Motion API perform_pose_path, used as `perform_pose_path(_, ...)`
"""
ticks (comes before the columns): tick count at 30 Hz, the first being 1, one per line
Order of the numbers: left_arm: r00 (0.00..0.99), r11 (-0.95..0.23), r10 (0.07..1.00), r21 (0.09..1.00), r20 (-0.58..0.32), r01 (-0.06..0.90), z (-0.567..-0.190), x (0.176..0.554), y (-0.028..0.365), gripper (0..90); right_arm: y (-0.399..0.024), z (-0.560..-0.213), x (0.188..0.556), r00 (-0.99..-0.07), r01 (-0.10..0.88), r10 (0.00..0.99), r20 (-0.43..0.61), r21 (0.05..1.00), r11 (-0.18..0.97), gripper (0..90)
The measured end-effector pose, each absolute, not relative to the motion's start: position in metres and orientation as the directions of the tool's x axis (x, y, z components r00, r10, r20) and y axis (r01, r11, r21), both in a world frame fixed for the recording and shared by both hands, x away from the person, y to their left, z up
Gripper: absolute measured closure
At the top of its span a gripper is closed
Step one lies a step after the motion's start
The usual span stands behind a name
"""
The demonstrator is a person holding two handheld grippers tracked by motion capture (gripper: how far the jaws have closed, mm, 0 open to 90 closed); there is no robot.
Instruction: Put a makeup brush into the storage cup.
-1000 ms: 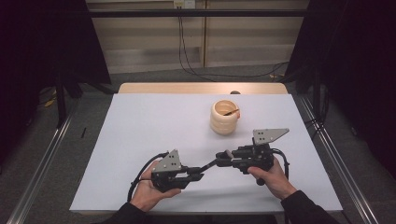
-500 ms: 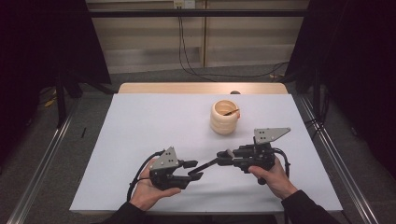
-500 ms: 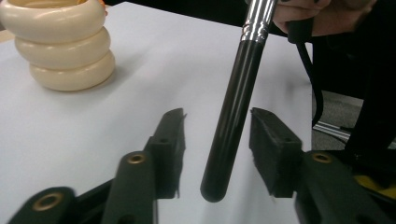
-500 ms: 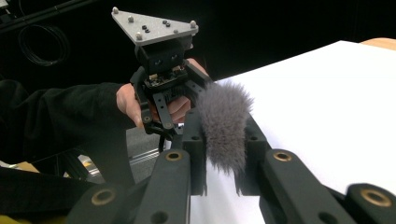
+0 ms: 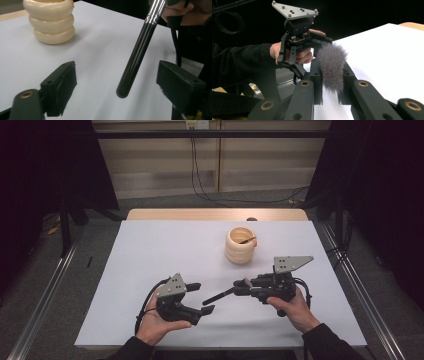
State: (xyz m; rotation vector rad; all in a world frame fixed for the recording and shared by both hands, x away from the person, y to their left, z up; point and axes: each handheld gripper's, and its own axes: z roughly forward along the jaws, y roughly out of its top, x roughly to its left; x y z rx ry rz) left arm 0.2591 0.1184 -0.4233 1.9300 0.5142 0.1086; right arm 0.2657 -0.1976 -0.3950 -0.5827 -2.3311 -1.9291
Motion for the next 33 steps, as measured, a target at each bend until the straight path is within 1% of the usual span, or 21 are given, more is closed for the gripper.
perform_pose_path(2,0.898,-0.311,0.411,0.902,-0.158,0.301,-0.422,0.259,0.121,13.6,-0.198,-0.395,0.266,-0.925,0.324,0.257,0.281,0.935,0.146,77.7)
perform_pose_path(4,0.895,-0.296,0.416,0.906,-0.163,0.303,-0.421,0.260,0.123,9.7,-0.198,-0.395,0.266,-0.923,0.325,0.263,0.279,0.934,0.150,77.7)
perform_pose_path(6,0.888,-0.305,0.433,0.902,-0.156,0.307,-0.420,0.260,0.126,6.1,-0.198,-0.395,0.266,-0.922,0.326,0.267,0.280,0.933,0.149,77.7)
perform_pose_path(9,0.890,-0.295,0.426,0.905,-0.163,0.307,-0.420,0.259,0.129,3.1,-0.200,-0.393,0.266,-0.921,0.324,0.276,0.276,0.934,0.148,77.7)
perform_pose_path(11,0.896,-0.312,0.422,0.906,-0.136,0.285,-0.419,0.258,0.132,3.0,-0.201,-0.393,0.266,-0.920,0.323,0.281,0.274,0.935,0.146,77.7)
perform_pose_path(14,0.890,-0.306,0.436,0.907,-0.136,0.289,-0.419,0.257,0.140,2.8,-0.203,-0.392,0.267,-0.915,0.324,0.301,0.269,0.934,0.151,77.7)
perform_pose_path(16,0.882,-0.308,0.456,0.908,-0.120,0.284,-0.419,0.257,0.145,2.6,-0.205,-0.392,0.268,-0.913,0.325,0.308,0.268,0.934,0.150,77.7)
perform_pose_path(20,0.877,-0.304,0.469,0.915,-0.101,0.267,-0.419,0.255,0.155,2.3,-0.209,-0.391,0.270,-0.902,0.337,0.339,0.268,0.927,0.164,77.7)
perform_pose_path(25,0.844,-0.296,0.531,0.916,-0.077,0.270,-0.422,0.252,0.164,1.7,-0.212,-0.390,0.271,-0.895,0.341,0.359,0.264,0.925,0.170,77.7)
perform_pose_path(27,0.816,-0.290,0.576,0.921,-0.050,0.261,-0.421,0.250,0.168,1.6,-0.214,-0.389,0.272,-0.894,0.338,0.365,0.260,0.925,0.170,77.6)
perform_pose_path(32,0.798,-0.256,0.599,0.928,-0.067,0.270,-0.421,0.248,0.181,1.3,-0.220,-0.386,0.274,-0.883,0.354,0.385,0.270,0.920,0.167,77.7)
perform_pose_path(33,0.794,-0.263,0.605,0.927,-0.057,0.267,-0.422,0.247,0.183,1.3,-0.221,-0.385,0.274,-0.879,0.356,0.394,0.269,0.919,0.167,77.7)
